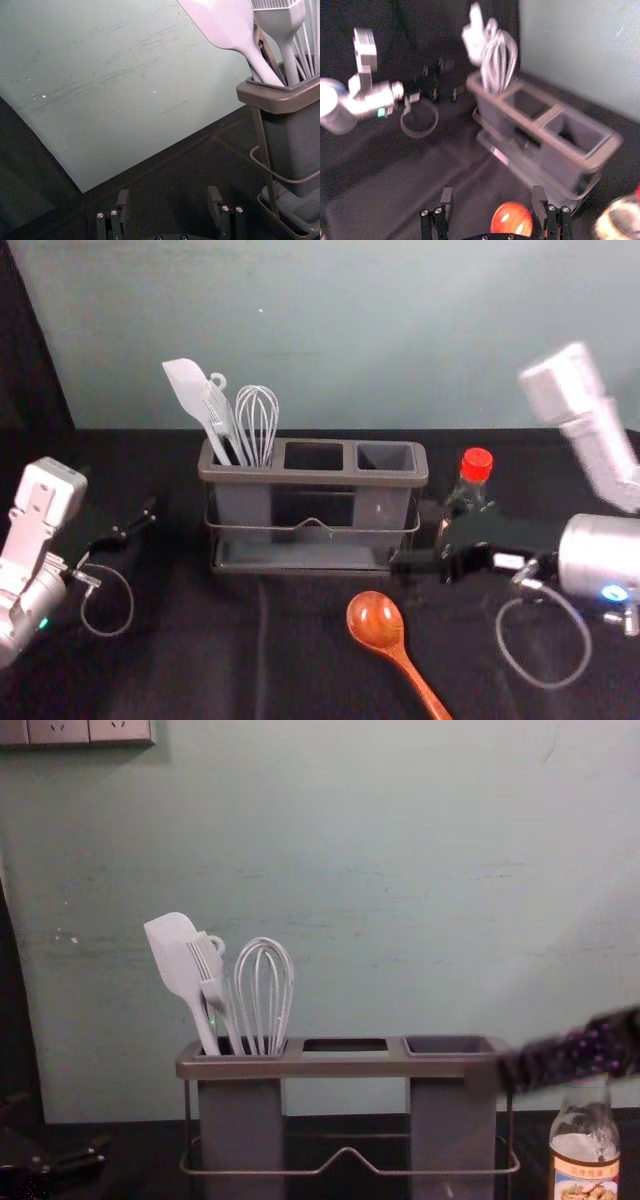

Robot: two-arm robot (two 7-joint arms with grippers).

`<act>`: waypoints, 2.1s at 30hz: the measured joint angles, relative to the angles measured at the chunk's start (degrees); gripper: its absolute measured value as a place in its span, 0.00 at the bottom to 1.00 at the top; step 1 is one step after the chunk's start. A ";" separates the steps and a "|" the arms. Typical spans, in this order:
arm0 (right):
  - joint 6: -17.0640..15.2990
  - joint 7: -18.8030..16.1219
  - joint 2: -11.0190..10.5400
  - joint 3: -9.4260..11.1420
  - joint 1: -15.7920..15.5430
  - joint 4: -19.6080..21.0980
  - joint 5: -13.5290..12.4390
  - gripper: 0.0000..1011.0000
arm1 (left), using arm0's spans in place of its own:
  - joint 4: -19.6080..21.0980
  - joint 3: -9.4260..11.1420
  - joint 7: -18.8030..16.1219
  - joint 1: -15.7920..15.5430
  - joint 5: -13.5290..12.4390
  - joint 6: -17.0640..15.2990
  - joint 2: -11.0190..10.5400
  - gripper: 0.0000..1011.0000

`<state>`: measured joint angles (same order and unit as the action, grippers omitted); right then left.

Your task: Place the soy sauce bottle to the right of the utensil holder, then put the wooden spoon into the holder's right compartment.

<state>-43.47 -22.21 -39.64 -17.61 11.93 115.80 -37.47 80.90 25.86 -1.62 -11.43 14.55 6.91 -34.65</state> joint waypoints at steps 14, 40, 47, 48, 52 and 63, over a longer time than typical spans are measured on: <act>-12.82 0.26 0.74 -13.79 11.29 -8.05 3.55 0.99 | 0.00 0.00 0.00 0.00 0.00 0.00 0.00 1.00; -17.72 -0.32 8.92 -20.37 17.16 -21.40 10.40 0.99 | 0.00 0.00 0.00 0.00 0.00 0.00 0.00 1.00; -17.57 -0.80 10.04 -20.18 17.52 -23.06 11.32 0.99 | 0.00 0.00 0.00 0.00 0.00 0.00 0.00 1.00; -17.54 -0.85 10.15 -20.13 17.53 -23.24 11.39 0.99 | 0.00 0.00 0.00 0.00 0.00 0.00 0.00 1.00; -17.30 -1.25 10.61 -20.04 17.69 -23.87 11.94 0.99 | 0.00 0.00 0.00 0.00 0.00 0.00 0.00 1.00; -17.11 -2.05 11.43 -20.70 18.23 -24.42 14.03 0.99 | 0.00 0.00 0.00 0.00 0.00 0.00 0.00 1.00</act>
<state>-60.58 -24.25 -28.21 -38.31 30.16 91.38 -23.44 80.90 25.86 -1.62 -11.43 14.55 6.91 -34.65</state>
